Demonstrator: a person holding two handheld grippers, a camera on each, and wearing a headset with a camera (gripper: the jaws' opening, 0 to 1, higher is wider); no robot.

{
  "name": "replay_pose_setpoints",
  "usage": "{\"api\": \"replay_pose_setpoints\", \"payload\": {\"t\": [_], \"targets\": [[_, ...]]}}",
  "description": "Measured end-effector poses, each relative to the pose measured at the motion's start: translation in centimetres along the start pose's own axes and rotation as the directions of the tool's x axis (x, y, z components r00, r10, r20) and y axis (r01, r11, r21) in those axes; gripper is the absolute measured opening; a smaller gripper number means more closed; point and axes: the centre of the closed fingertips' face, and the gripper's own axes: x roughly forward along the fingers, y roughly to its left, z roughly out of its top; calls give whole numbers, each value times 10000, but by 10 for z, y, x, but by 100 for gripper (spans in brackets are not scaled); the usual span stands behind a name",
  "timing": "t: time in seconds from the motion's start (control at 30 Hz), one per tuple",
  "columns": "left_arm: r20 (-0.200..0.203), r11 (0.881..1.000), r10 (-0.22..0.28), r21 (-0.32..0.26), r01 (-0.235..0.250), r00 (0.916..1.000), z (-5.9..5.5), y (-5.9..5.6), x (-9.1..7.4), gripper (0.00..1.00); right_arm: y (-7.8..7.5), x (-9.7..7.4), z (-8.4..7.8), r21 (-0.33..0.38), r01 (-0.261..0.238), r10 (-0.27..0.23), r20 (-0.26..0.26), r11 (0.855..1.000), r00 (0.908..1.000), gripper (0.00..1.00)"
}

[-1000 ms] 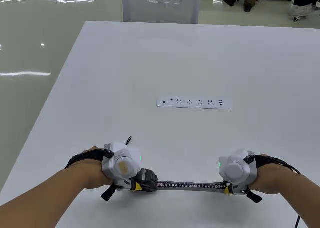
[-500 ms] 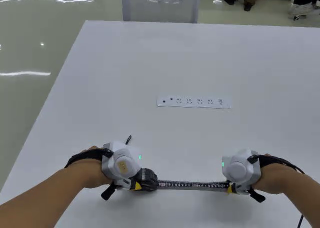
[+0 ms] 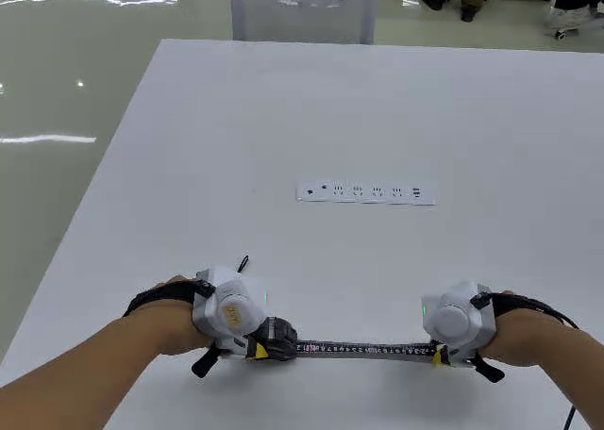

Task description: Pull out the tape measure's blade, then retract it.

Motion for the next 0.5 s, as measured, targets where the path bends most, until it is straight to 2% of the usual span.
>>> {"api": "replay_pose_setpoints", "payload": {"t": [0.5], "targets": [[-40,10000,11,21,-11,10000,2,0,-1,27,0,-1,-5,15,27,-27,-11,10000,10000,11]]}}
